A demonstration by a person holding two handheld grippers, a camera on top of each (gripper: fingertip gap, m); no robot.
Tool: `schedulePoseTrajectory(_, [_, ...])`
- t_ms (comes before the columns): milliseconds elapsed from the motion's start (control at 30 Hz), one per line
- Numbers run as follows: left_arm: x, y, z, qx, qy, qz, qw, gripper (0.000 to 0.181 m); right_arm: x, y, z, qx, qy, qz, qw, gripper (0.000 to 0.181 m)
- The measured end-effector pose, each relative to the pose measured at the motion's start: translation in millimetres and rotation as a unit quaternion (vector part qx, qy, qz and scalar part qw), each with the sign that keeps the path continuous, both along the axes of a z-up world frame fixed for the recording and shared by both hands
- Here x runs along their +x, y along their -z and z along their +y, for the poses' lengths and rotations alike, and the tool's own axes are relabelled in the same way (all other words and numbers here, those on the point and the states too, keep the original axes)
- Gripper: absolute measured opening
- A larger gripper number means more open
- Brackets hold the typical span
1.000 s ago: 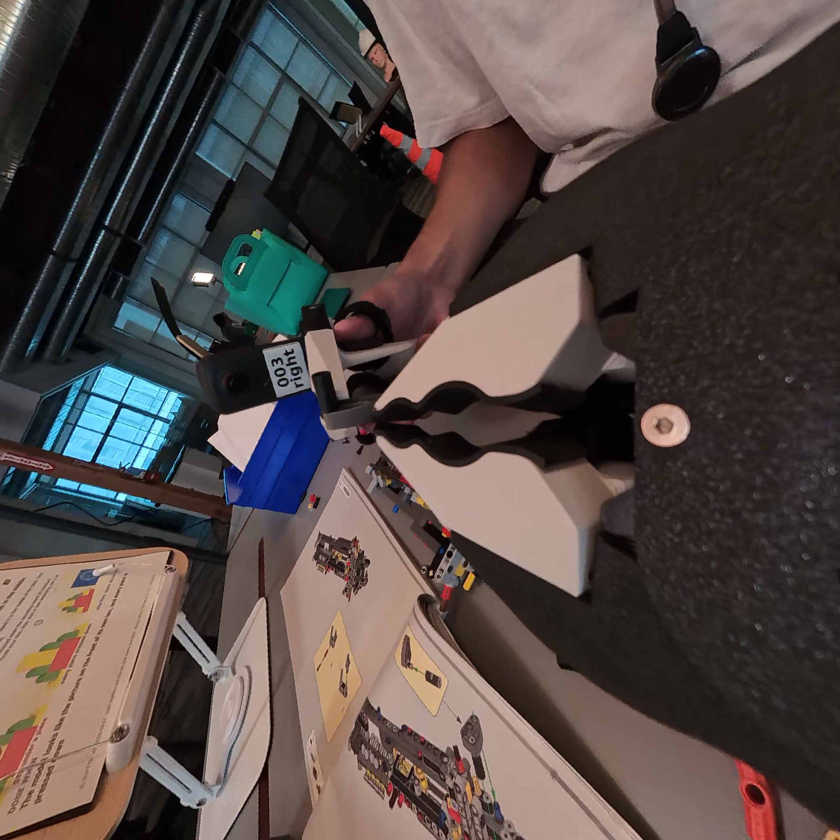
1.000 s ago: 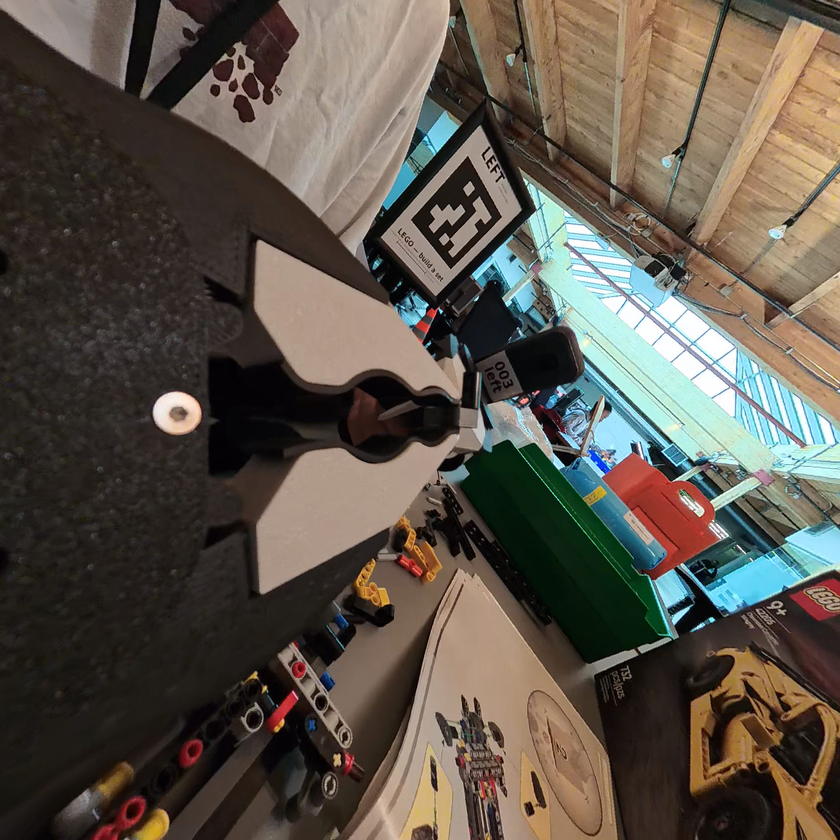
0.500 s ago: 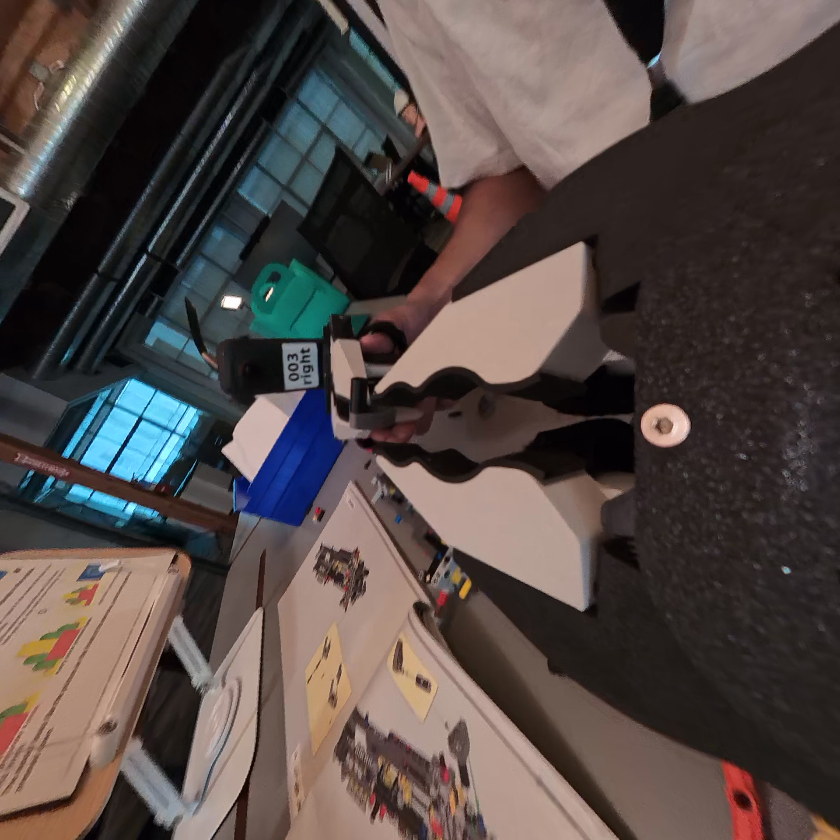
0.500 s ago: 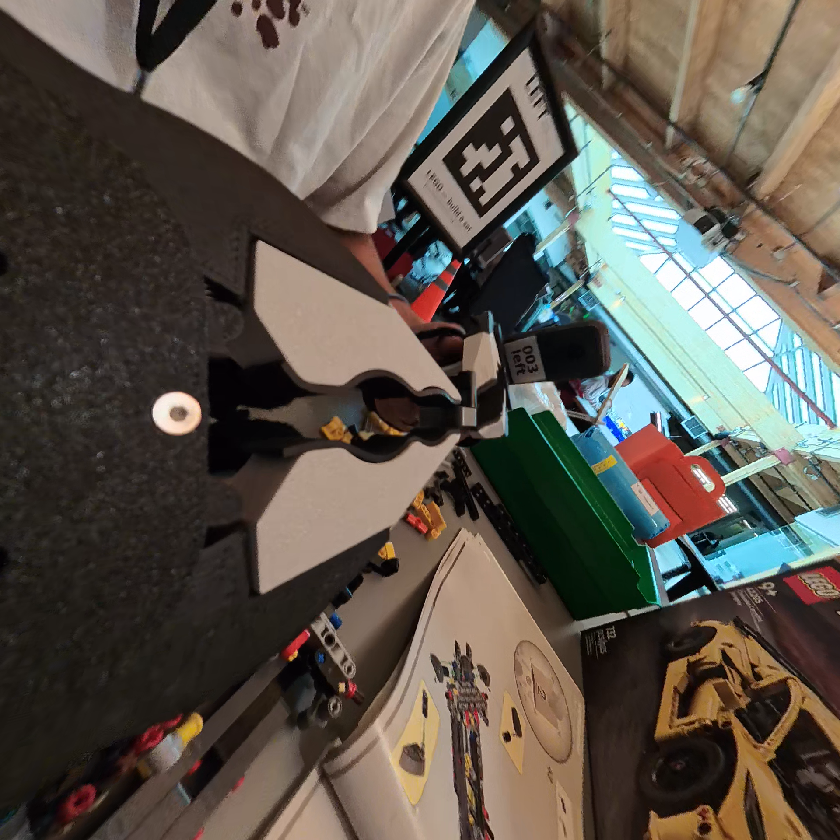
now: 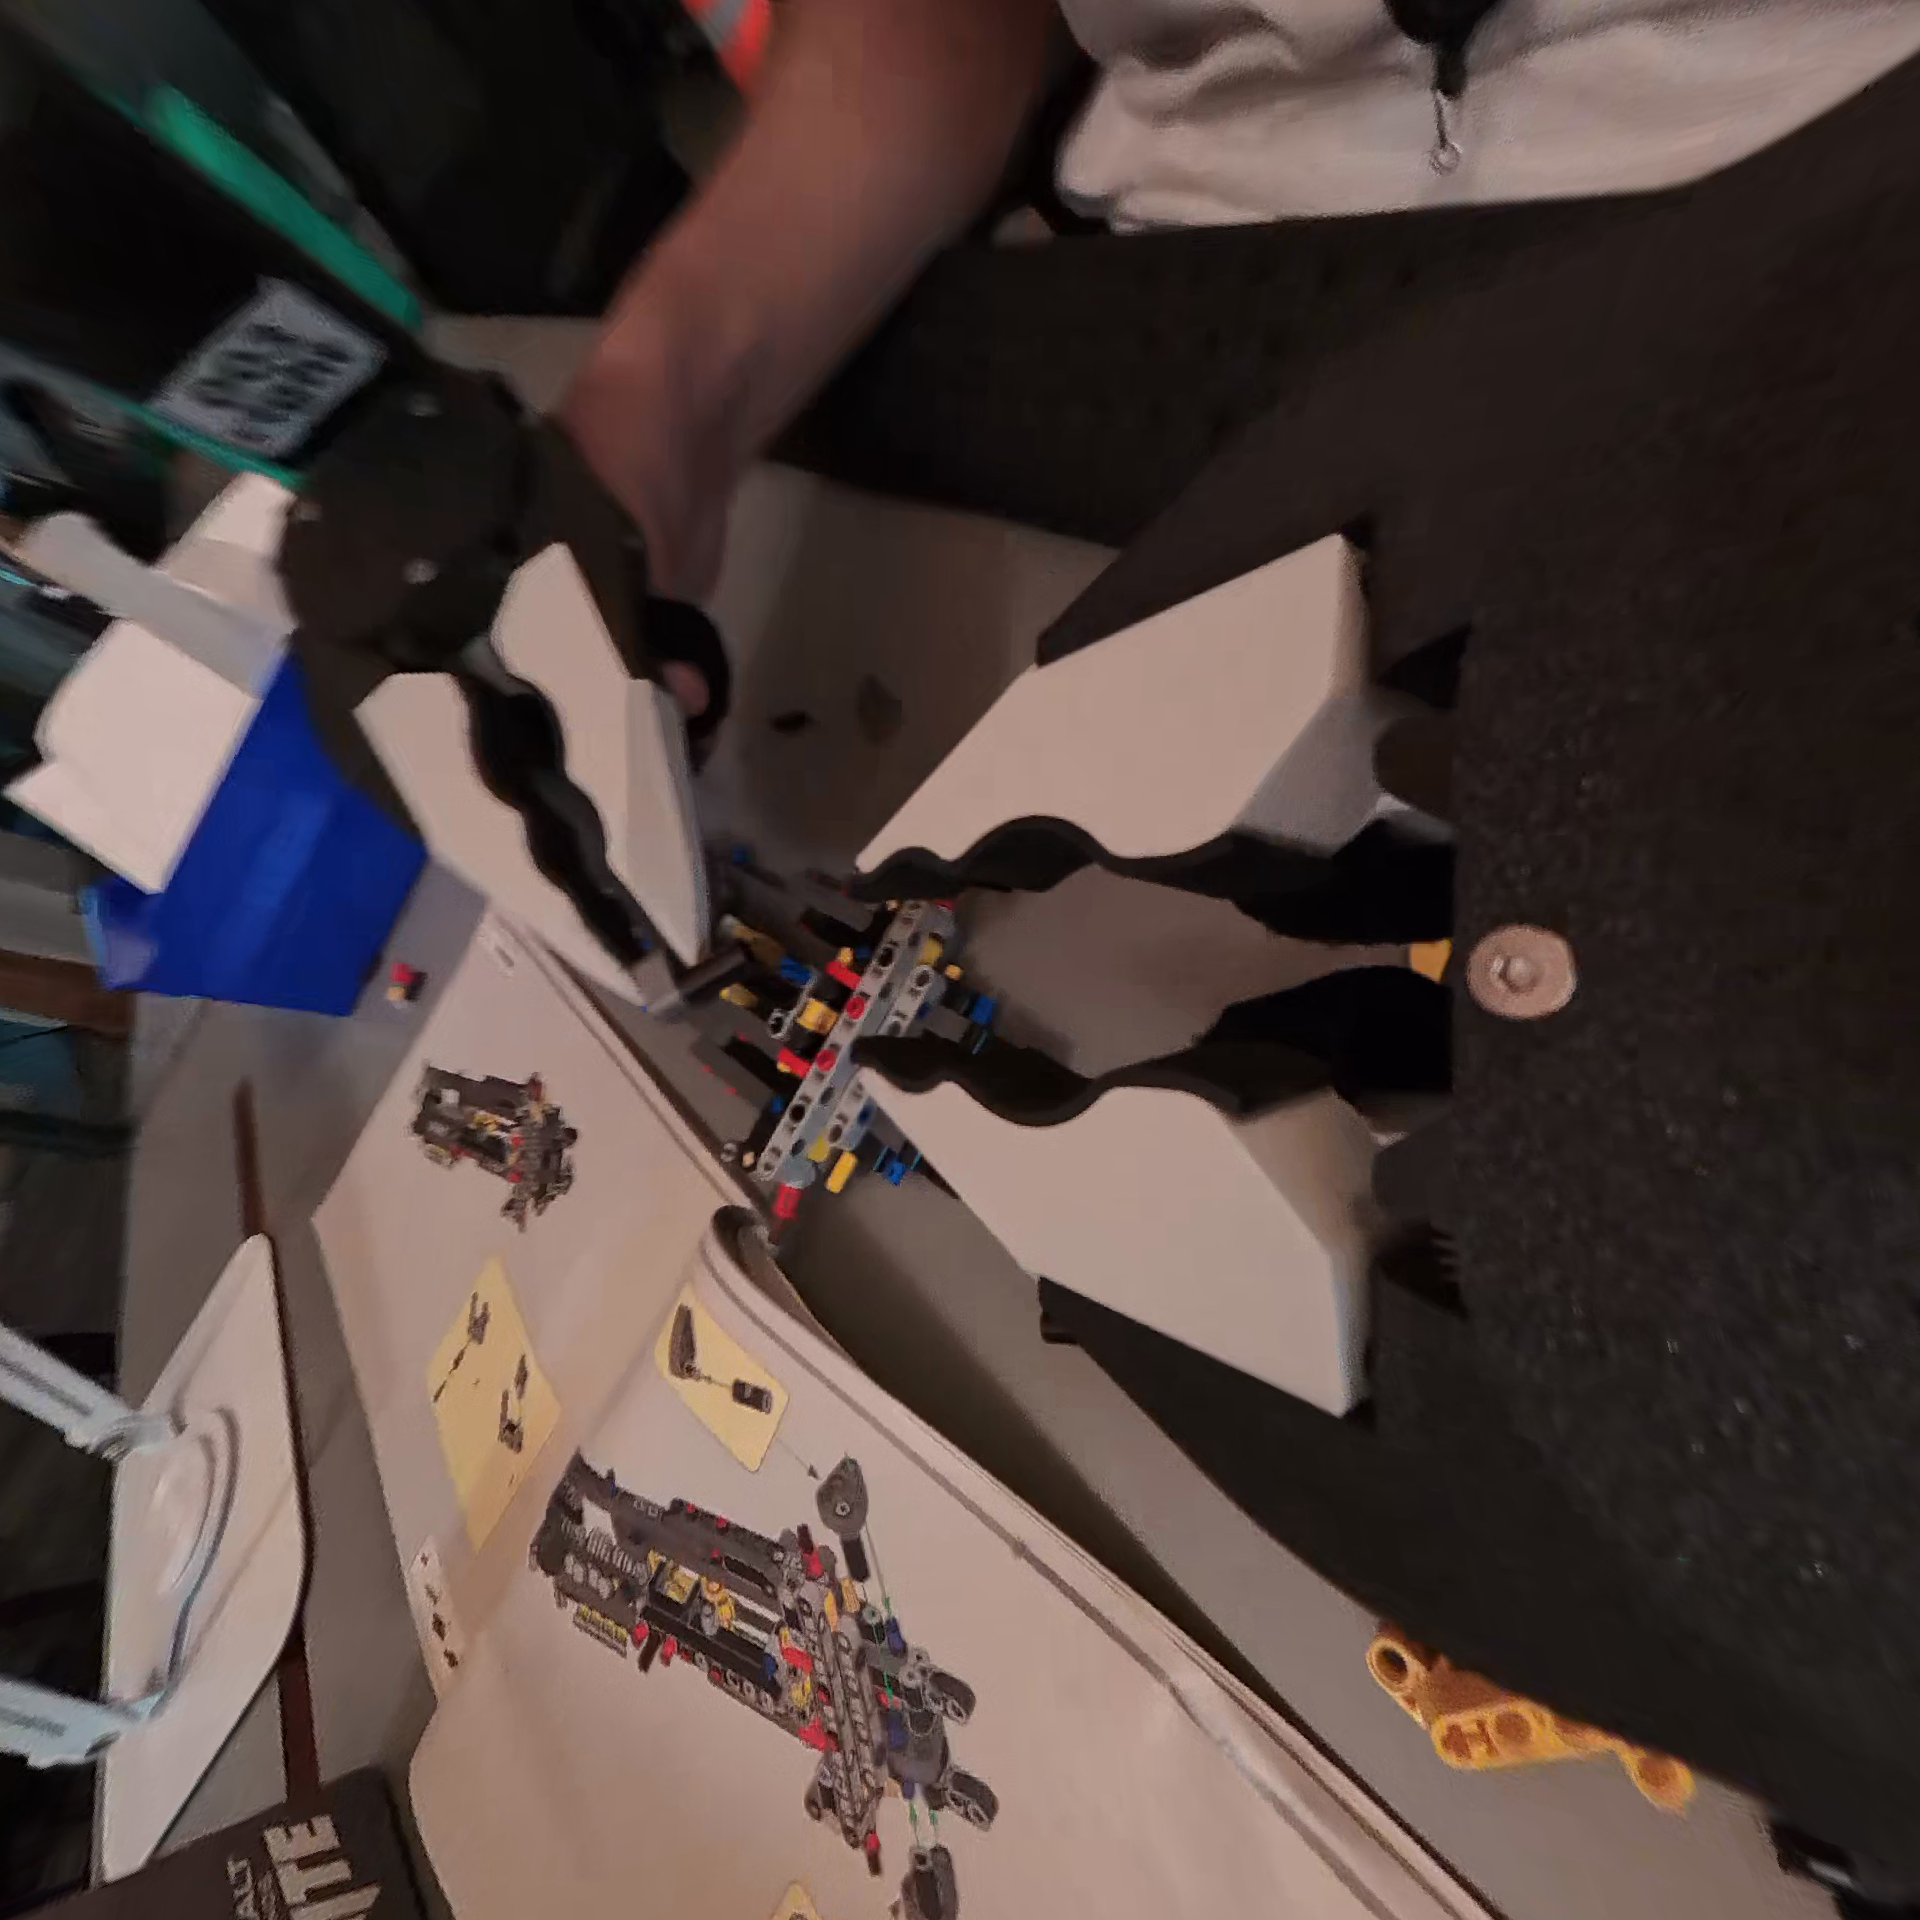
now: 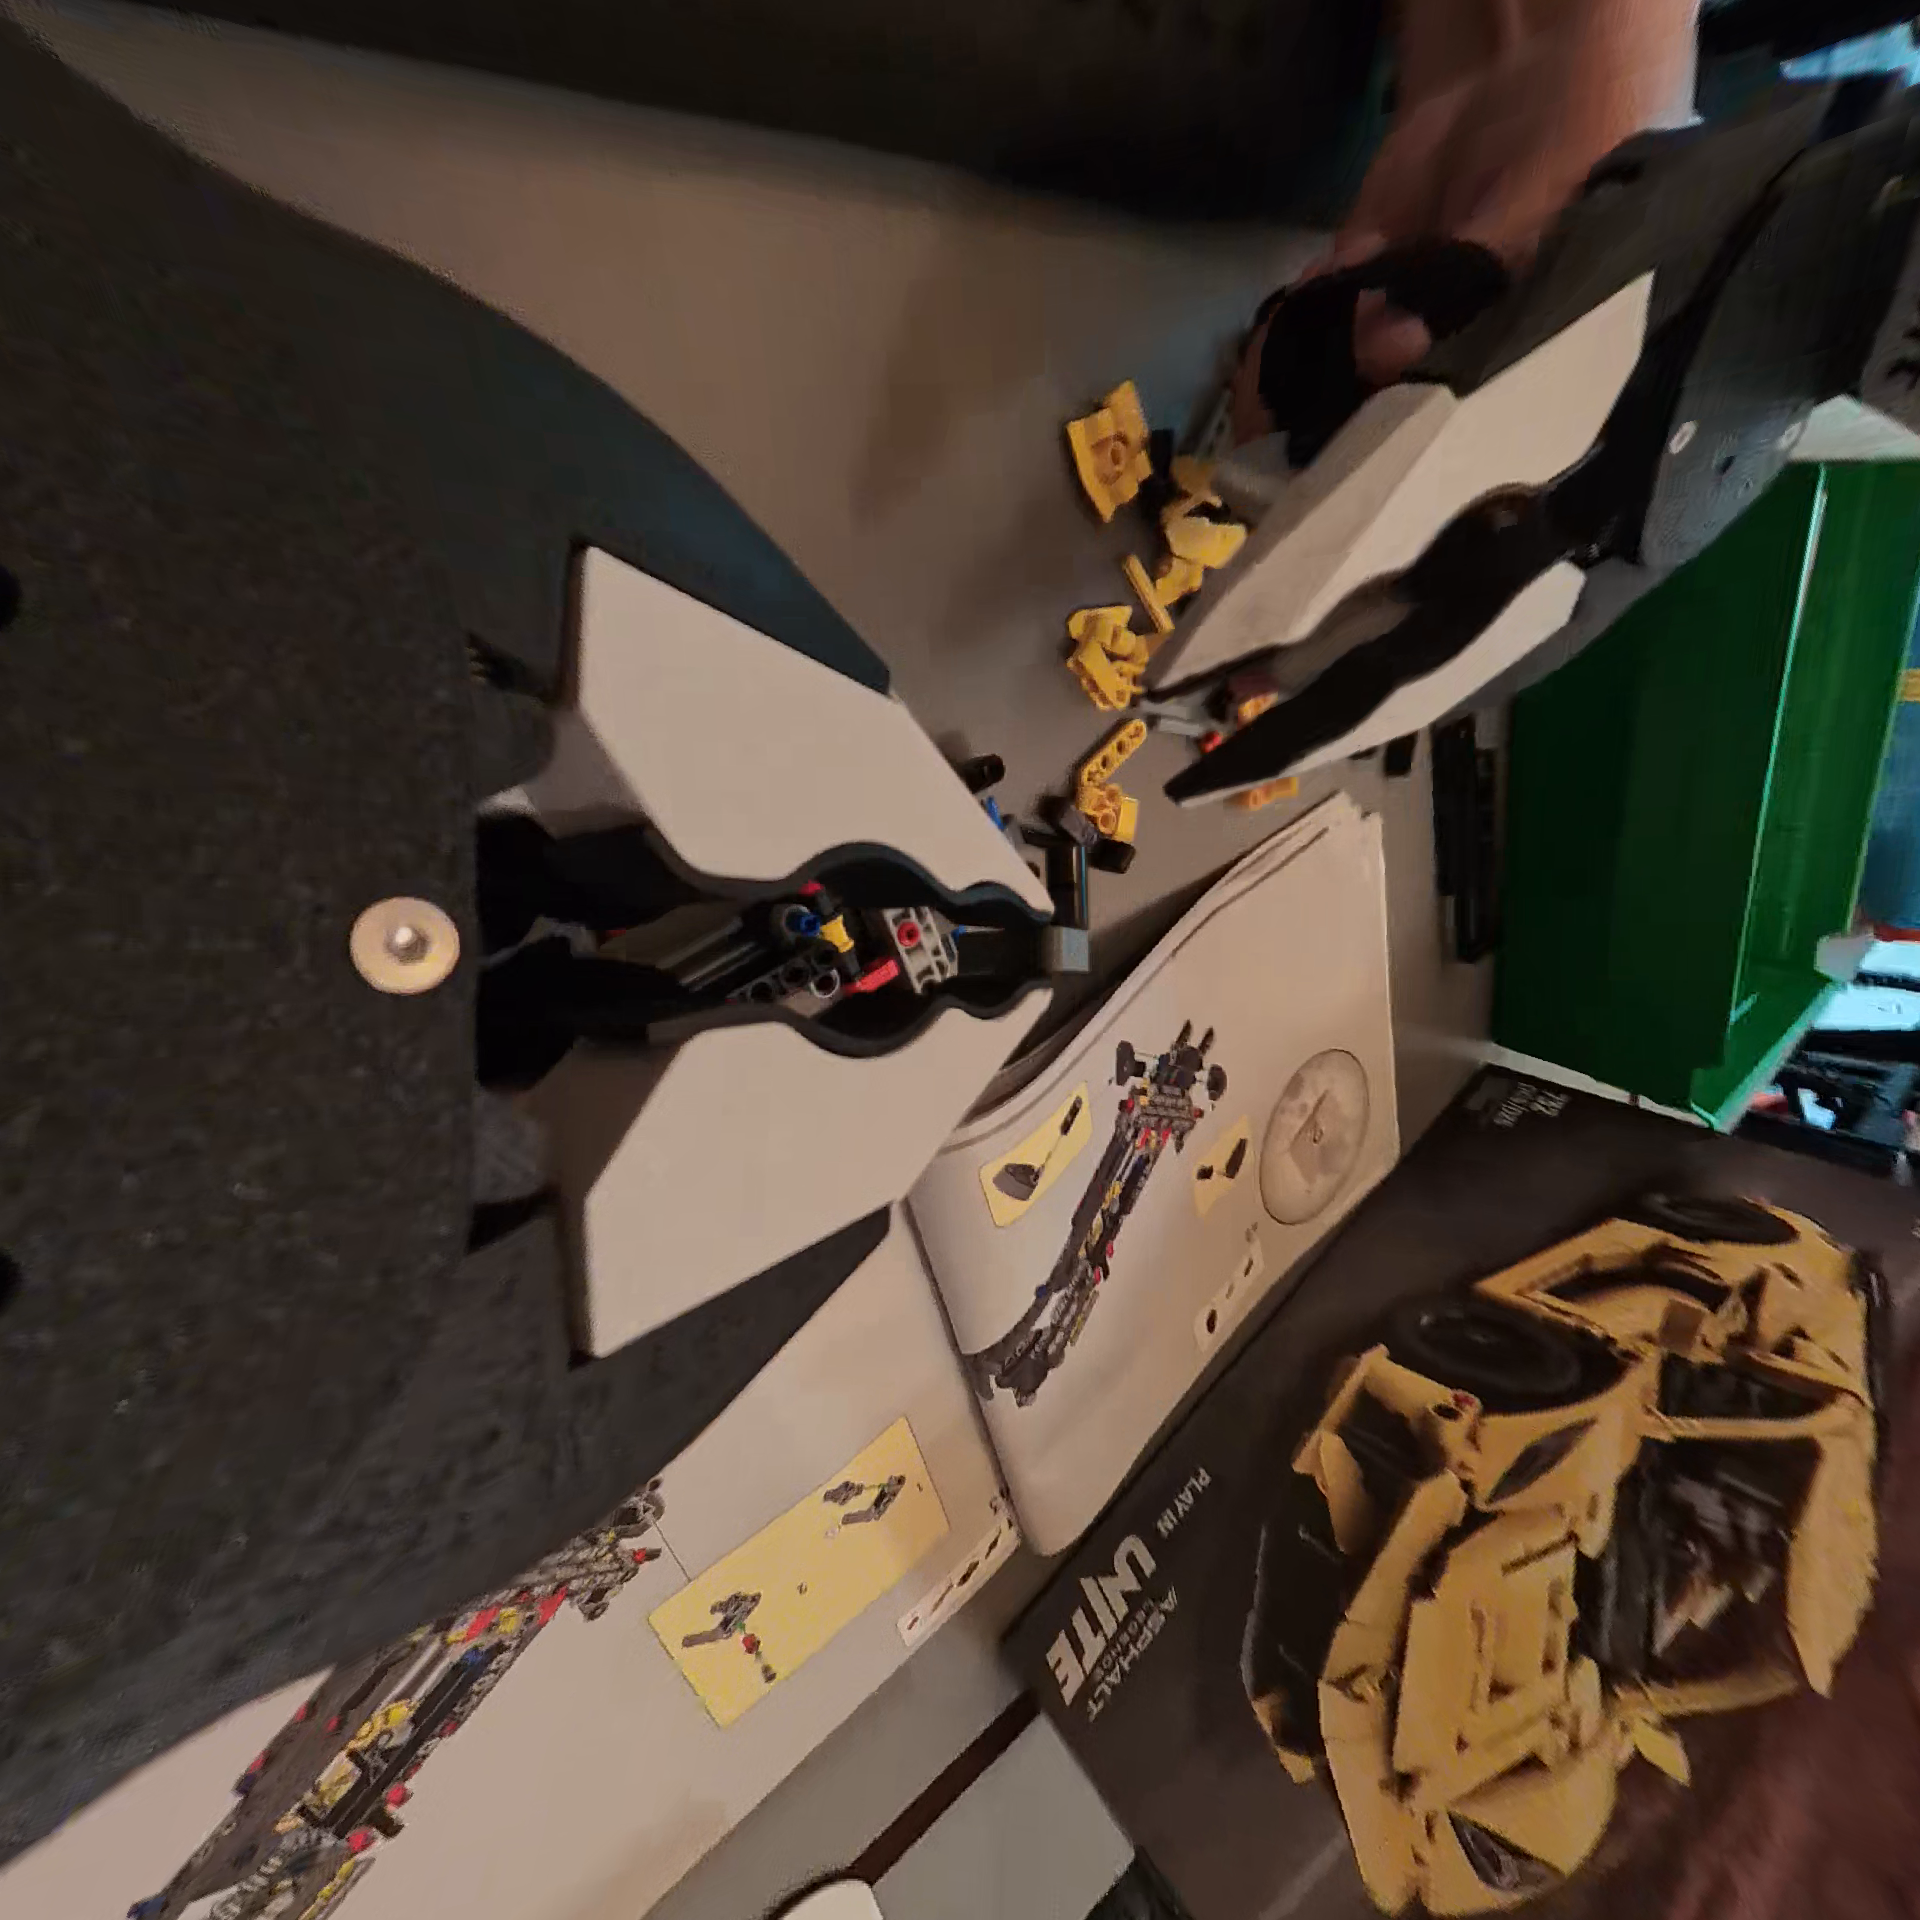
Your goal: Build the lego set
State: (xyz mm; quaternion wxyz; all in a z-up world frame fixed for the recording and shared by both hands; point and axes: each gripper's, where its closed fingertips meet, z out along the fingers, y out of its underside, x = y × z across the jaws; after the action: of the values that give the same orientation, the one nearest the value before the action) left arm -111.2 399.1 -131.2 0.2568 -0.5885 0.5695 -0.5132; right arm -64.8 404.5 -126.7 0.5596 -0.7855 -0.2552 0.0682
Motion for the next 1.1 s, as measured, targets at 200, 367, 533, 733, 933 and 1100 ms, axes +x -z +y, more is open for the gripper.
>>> schedulePoseTrajectory(200, [2, 4, -16, 0.036, 0.024, 0.003, 0.999, 0.025, -23, -3, 0, -0.041, -0.117, 0.05, 0.991, 0.006])
schedulePoseTrajectory(367, [-2, 19, 8, 0.075, -0.018, 0.042, 0.996, 0.03, -4, 23, 18, -0.059, -0.123, -0.098, 0.986, 0.006])
schedulePoseTrajectory(533, [0, 38, 9, 0.174, 0.005, 0.091, 0.98, 0.04, -1, 25, 35, -0.12, -0.142, -0.117, 0.976, 0.007])
schedulePoseTrajectory(733, [11, 51, 14, 0.185, 0.04, 0.127, 0.974, 0.053, -4, 25, 49, -0.152, -0.199, -0.097, 0.963, 0.007])
schedulePoseTrajectory(933, [24, 27, 21, 0.089, 0.026, 0.072, 0.993, 0.05, -21, 18, 42, -0.182, -0.267, -0.023, 0.946, 0.007])
schedulePoseTrajectory(1100, [23, 20, 32, 0.111, 0.039, 0.045, 0.992, 0.048, -24, 20, 40, -0.159, -0.287, 0.001, 0.945, 0.007])
